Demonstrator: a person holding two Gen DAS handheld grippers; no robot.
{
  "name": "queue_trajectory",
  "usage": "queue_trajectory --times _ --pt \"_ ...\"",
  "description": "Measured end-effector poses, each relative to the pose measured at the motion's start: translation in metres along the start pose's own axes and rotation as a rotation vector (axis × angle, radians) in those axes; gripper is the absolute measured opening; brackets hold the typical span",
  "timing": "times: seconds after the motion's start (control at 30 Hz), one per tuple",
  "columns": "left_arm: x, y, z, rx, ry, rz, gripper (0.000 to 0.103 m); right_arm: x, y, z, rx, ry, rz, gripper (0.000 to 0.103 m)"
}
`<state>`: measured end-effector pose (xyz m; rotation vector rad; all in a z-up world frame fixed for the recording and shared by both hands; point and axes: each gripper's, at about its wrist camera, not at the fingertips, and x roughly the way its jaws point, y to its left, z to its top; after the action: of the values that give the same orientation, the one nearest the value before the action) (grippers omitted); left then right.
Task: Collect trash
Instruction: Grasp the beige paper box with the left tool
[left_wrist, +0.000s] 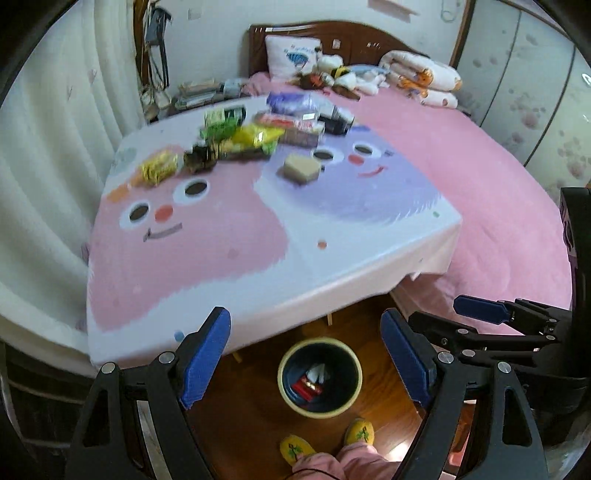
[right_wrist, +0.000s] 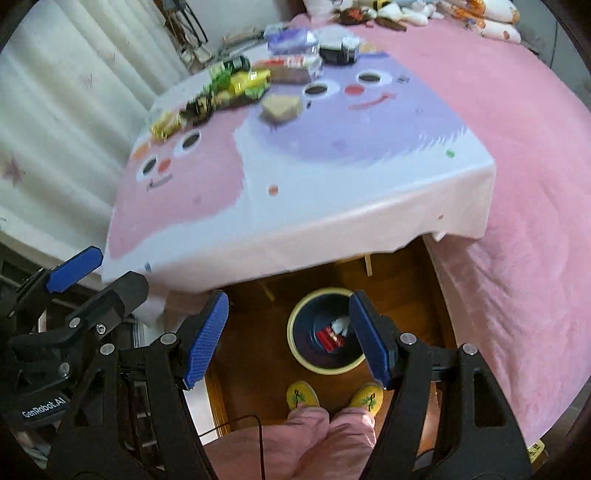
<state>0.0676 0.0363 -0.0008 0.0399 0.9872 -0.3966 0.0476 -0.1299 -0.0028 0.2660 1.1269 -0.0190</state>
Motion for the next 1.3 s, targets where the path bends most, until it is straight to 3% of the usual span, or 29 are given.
queue_trajectory --times 0.3,0.5,0.7,0.83,1.07,1.17,1.3 --pt "-0.024 0.007 0.058 0.037 -0.107 0.002 0.085 -0.025 0.016 0.049 -0.032 -0.126 -0.054 0.066" --pt "-0.008 0.011 0.097 0.031 -0.108 0.036 0.085 -0.019 0.011 0.095 -0.047 -0.17 -0.062 0.066" --pt "0.057 0.015 0.142 -0.022 -0.011 0.036 0.085 0.017 -0.018 0.153 -0.092 -0.157 -0.029 0.066" --pt "0.125 0.01 0.178 -0.046 0.082 0.013 0.085 0.052 -0.046 0.194 -0.16 -0.13 -0.022 0.063" --pt "0.239 0.004 0.215 -0.048 0.218 0.096 0.085 0.119 -0.092 0.253 -0.26 -0.042 0.035 0.061" --pt "0.27 0.011 0.22 -0.088 0.256 0.146 0.085 0.144 -0.104 0.266 -0.288 -0.002 0.063 0.058" --pt "0.302 0.016 0.225 -0.114 0.293 0.153 0.085 0.169 -0.112 0.278 -0.31 0.044 0.106 0.058"
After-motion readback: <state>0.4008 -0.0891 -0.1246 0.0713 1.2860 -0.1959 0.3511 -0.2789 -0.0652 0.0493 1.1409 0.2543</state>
